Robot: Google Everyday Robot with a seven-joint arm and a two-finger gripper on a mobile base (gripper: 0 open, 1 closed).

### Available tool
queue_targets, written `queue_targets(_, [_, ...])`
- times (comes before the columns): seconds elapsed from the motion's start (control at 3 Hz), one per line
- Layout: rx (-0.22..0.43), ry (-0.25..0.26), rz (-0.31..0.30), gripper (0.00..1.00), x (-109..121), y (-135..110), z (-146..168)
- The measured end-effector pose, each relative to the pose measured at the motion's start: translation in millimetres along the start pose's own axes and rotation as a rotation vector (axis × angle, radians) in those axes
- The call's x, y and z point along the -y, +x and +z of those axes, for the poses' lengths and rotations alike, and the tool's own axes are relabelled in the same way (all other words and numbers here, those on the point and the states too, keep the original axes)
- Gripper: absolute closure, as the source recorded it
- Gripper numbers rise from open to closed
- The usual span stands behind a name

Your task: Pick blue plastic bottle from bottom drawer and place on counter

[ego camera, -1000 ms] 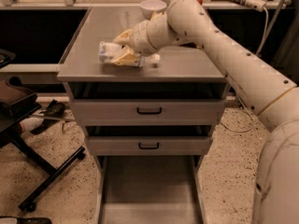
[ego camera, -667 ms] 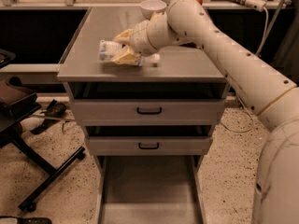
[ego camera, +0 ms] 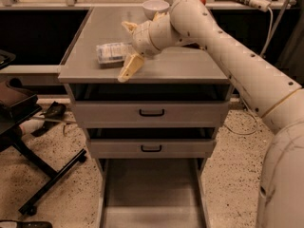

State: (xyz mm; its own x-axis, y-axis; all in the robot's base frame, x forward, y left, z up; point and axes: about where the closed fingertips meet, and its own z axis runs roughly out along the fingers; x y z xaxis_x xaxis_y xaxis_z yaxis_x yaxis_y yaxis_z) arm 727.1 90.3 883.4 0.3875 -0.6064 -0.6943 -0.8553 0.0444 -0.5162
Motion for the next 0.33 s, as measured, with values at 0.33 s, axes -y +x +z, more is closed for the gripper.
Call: queue_targets(0.33, [0.000, 0.000, 0.000, 0.00, 0.0, 0.0, 0.0])
